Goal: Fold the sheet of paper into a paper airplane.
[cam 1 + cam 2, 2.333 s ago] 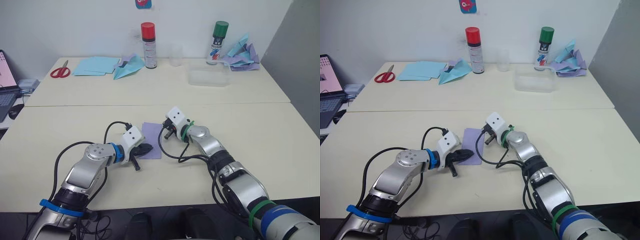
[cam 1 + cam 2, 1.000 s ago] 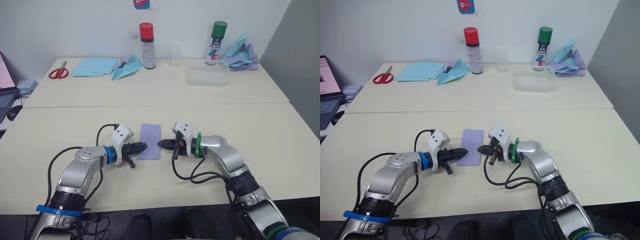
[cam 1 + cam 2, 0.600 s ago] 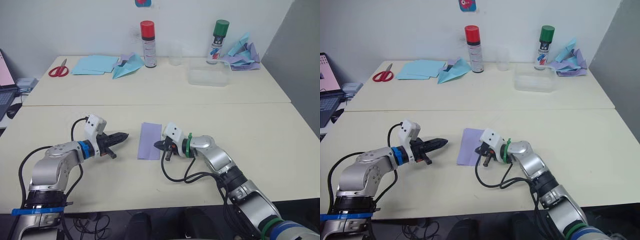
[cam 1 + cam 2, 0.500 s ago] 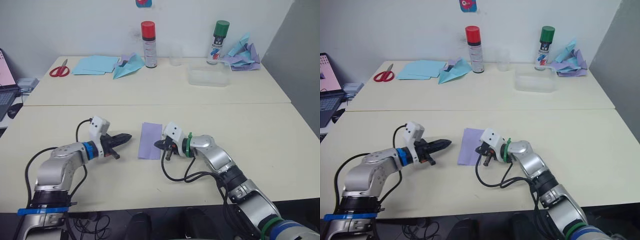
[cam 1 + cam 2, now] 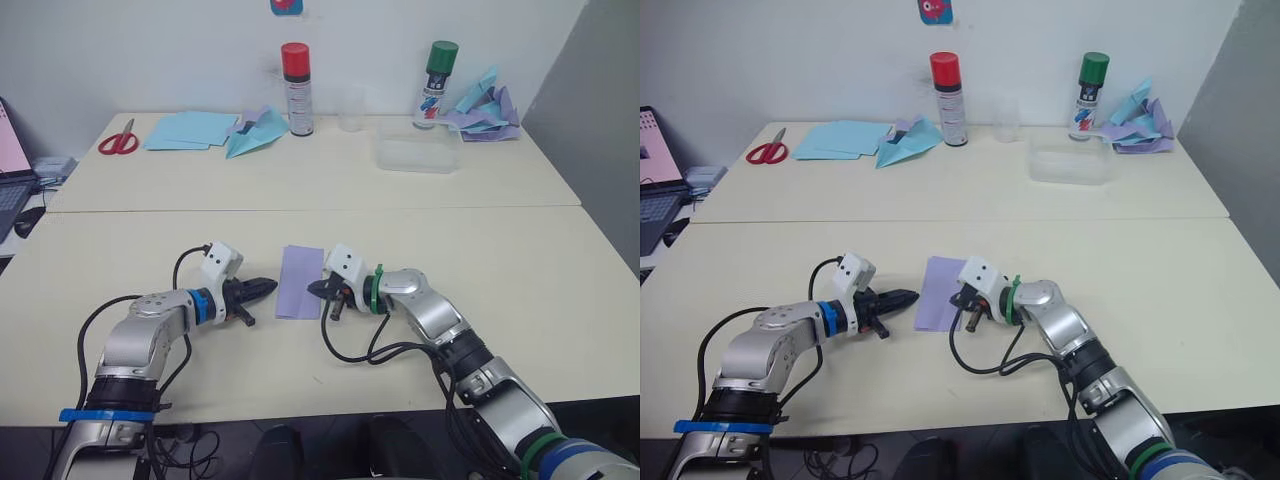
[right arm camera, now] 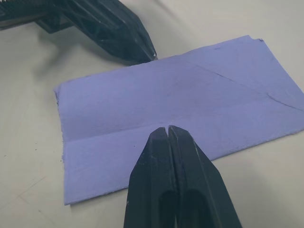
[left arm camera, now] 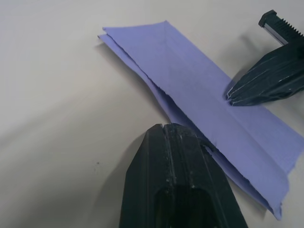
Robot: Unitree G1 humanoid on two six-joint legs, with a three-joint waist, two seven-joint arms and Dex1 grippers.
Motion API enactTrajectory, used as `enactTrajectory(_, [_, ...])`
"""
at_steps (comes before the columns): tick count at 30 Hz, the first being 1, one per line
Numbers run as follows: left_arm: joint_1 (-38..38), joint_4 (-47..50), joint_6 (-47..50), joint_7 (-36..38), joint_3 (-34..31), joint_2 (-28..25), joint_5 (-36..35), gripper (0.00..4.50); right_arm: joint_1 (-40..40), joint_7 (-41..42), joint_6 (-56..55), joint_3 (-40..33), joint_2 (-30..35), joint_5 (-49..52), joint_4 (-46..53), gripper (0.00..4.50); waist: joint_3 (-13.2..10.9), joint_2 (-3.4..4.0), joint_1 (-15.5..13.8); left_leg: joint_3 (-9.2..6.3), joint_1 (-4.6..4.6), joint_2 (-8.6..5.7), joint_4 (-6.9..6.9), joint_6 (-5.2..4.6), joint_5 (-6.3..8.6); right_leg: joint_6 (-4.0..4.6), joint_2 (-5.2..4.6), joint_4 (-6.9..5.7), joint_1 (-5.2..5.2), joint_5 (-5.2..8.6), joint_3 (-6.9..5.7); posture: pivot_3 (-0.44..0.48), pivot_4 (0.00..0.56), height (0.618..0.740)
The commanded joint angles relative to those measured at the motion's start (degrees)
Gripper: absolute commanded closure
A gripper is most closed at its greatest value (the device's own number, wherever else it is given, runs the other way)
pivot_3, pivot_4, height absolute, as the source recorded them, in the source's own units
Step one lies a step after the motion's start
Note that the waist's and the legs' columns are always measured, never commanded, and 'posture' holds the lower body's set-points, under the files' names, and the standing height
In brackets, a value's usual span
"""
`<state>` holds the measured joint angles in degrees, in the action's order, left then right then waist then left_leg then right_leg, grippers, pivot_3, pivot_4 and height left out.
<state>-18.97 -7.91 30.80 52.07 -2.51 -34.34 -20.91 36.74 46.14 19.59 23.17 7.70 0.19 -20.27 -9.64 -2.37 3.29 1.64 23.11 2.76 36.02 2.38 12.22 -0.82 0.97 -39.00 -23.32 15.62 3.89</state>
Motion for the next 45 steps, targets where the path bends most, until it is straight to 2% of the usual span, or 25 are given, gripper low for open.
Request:
enactTrajectory(1, [-1.5,0.7,-1.3,1.3,1.0,0.3,0.1,4.5,-0.7,-0.7,1.5,0.0,0.4,-1.0,-0.2,4.46,0.0,0.0,0.0,0.01,0.0,0.0,0.0,0.0,0.0,0.0,0.0,0.0,0.0,0.0,0.0,0.0,0.15,0.74])
enactTrajectory(11, [-3.4,0.0,-1.0,1.5,1.7,1.0,0.7,4.5,-0.3,-1.0,1.9,-0.3,0.3,-0.9,-0.6,4.46,0.0,0.0,0.0,-0.03,0.0,-0.01,-0.01,0.0,0.0,0.0,0.01,0.0,0.01,0.0,0.0,0.0,0.15,0.74])
enactTrajectory(20, [-2.6,-1.9,-2.1,1.7,-0.1,-2.2,1.3,4.5,-0.6,-1.2,2.2,-0.3,0.1,-0.9,-0.3,4.46,0.0,0.0,0.0,-0.03,-0.01,0.0,-0.01,0.0,0.0,0.0,0.01,0.0,0.01,0.0,0.0,0.0,0.15,0.74])
enactTrajectory(32, [-3.9,-2.3,-2.2,1.3,3.0,0.4,2.8,4.5,-0.1,-1.3,2.1,-0.6,0.0,-0.9,-1.0,4.46,0.0,0.0,0.0,-0.01,-0.01,-0.01,0.0,0.0,0.0,0.0,0.01,0.0,0.01,0.0,-0.01,0.0,0.15,0.74])
enactTrajectory(45, [-3.2,-2.2,-1.5,2.9,2.3,-1.3,3.1,4.5,-0.7,-1.7,2.7,-0.8,0.0,-0.8,-0.3,4.46,0.0,0.0,0.0,-0.01,0.0,0.0,0.0,0.0,0.0,0.0,0.0,0.0,0.01,0.0,-0.02,0.0,0.15,0.74])
